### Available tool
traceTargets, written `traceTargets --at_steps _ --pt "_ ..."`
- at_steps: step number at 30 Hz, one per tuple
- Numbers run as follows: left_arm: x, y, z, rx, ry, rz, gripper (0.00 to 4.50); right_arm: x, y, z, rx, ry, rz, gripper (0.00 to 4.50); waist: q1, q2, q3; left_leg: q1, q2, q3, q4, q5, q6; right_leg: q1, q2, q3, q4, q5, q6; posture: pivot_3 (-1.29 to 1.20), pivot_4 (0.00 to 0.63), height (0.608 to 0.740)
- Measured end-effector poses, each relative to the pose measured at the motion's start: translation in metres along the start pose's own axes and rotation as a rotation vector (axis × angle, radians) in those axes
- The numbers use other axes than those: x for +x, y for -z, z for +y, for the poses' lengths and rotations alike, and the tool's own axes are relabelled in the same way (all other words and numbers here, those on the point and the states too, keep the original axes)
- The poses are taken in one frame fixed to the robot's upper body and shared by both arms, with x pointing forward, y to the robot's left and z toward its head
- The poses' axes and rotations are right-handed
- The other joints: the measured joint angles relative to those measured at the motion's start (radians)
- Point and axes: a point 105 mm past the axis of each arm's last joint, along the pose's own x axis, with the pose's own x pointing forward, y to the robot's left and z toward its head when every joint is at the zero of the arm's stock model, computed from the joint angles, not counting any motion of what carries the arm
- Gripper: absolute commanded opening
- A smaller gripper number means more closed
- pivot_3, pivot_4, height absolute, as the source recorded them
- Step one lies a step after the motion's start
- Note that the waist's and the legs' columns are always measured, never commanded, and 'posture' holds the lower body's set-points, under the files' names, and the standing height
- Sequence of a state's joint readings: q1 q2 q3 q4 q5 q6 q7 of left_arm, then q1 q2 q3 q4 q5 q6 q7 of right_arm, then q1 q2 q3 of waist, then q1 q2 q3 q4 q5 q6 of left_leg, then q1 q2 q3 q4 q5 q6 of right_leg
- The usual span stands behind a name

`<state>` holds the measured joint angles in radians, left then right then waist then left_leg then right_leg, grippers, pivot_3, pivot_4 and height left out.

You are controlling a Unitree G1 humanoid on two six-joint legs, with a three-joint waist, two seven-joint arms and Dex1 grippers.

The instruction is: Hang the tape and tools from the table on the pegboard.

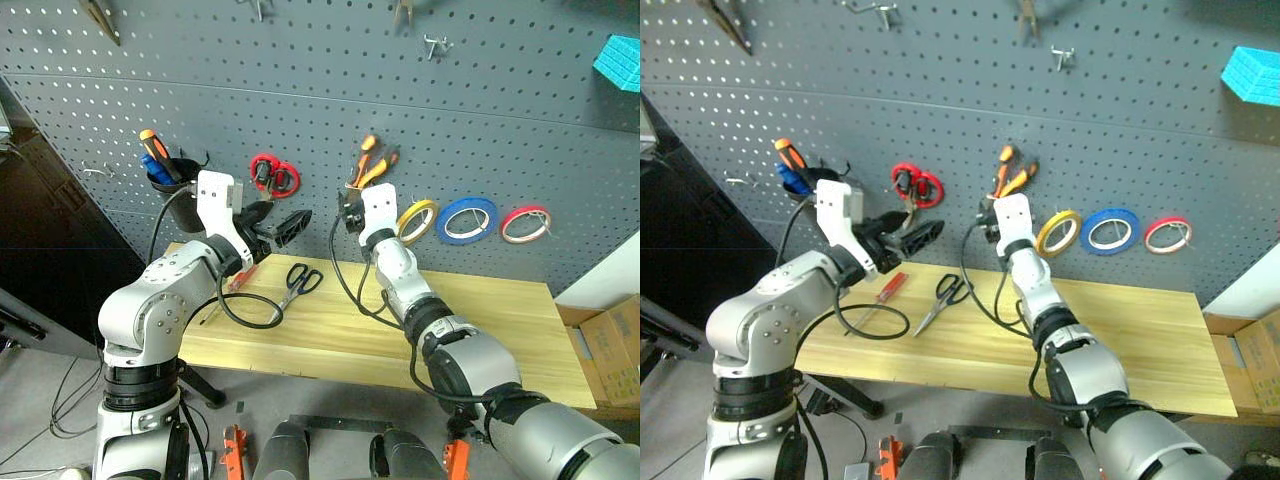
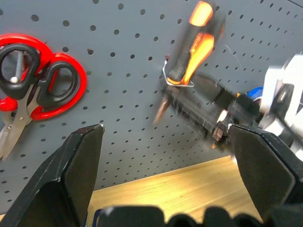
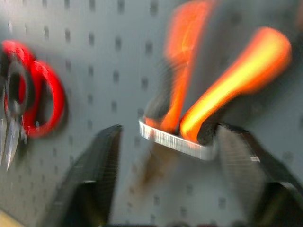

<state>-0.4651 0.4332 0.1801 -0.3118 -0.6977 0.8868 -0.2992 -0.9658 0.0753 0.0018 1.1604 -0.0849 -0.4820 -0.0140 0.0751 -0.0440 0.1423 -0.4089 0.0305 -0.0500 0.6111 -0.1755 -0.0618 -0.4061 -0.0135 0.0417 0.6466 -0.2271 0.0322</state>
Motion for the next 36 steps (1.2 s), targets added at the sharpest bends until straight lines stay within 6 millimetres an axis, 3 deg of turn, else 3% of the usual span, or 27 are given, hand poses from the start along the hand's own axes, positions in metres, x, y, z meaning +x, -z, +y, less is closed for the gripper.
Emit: traceTargets --at_steps 5,9,14,20,24,27,32,34,36 --pt "0.001 0.002 -0.001 -0.001 0.005 0.006 4.50 0.000 -0.007 -0.002 -0.017 -0.036 -0.030 4.48 -0.001 0.001 0.000 0.000 0.000 0.000 -0.001 0.000 0.000 0.000 0.000 0.000 0.000 0.000 0.000 0.26 0.084 0.740" --pt "0.002 0.005 -0.002 0.002 0.013 0.017 4.50 -0.012 -0.007 0.001 -0.002 -0.125 -0.048 4.48 -0.001 0.001 0.001 0.000 0.000 0.000 -0.001 0.000 0.000 0.000 0.000 0.000 0.000 0.000 0.001 0.24 0.095 0.740" --pt "0.000 0.010 0.007 0.040 -0.031 0.053 4.50 -0.050 -0.002 -0.001 -0.013 -0.288 0.002 4.48 -0.003 0.005 0.003 0.000 0.000 0.000 -0.002 0.000 0.000 0.000 0.000 0.000 0.000 -0.005 0.002 0.19 0.130 0.740" --pt "0.002 0.038 0.038 0.091 -0.163 0.160 4.50 -0.111 -0.005 0.005 -0.053 -0.551 0.134 4.48 -0.022 0.015 0.019 0.000 0.001 0.001 -0.001 0.000 0.000 -0.001 -0.001 0.000 0.000 -0.006 0.001 0.12 0.193 0.740" --pt "0.007 0.079 0.068 0.141 -0.266 0.292 4.50 -0.140 -0.005 0.007 -0.106 -0.743 0.283 4.48 -0.040 0.019 0.044 0.001 0.000 0.002 -0.001 0.000 0.000 -0.001 -0.001 0.002 0.001 -0.006 0.001 0.06 0.244 0.740" --pt "0.010 0.117 0.078 0.144 -0.278 0.399 4.50 -0.142 -0.007 0.008 -0.109 -0.773 0.355 4.48 -0.060 0.017 0.065 -0.001 0.001 0.002 -0.001 0.000 0.000 -0.003 -0.001 0.002 0.001 -0.006 0.001 0.03 0.278 0.740" --pt "0.023 0.169 0.084 0.140 -0.285 0.523 4.50 -0.124 -0.021 0.017 -0.120 -0.781 0.390 4.48 -0.078 0.014 0.096 -0.018 0.000 0.001 0.000 0.000 0.001 -0.017 -0.001 0.000 0.001 -0.002 0.008 -0.02 0.315 0.740" --pt "0.027 0.176 0.088 0.176 -0.292 0.538 4.50 -0.117 -0.030 0.019 -0.129 -0.787 0.380 4.48 -0.083 0.012 0.110 -0.021 0.000 0.001 0.001 -0.001 0.002 -0.019 -0.001 0.000 0.001 -0.002 0.008 -0.04 0.332 0.740" --pt "0.034 0.169 0.094 0.219 -0.306 0.525 4.50 -0.116 -0.033 0.024 -0.126 -0.808 0.386 4.48 -0.086 0.012 0.118 -0.022 0.000 -0.001 0.001 -0.001 0.002 -0.020 -0.001 -0.001 0.002 -0.002 0.008 -0.05 0.337 0.740"
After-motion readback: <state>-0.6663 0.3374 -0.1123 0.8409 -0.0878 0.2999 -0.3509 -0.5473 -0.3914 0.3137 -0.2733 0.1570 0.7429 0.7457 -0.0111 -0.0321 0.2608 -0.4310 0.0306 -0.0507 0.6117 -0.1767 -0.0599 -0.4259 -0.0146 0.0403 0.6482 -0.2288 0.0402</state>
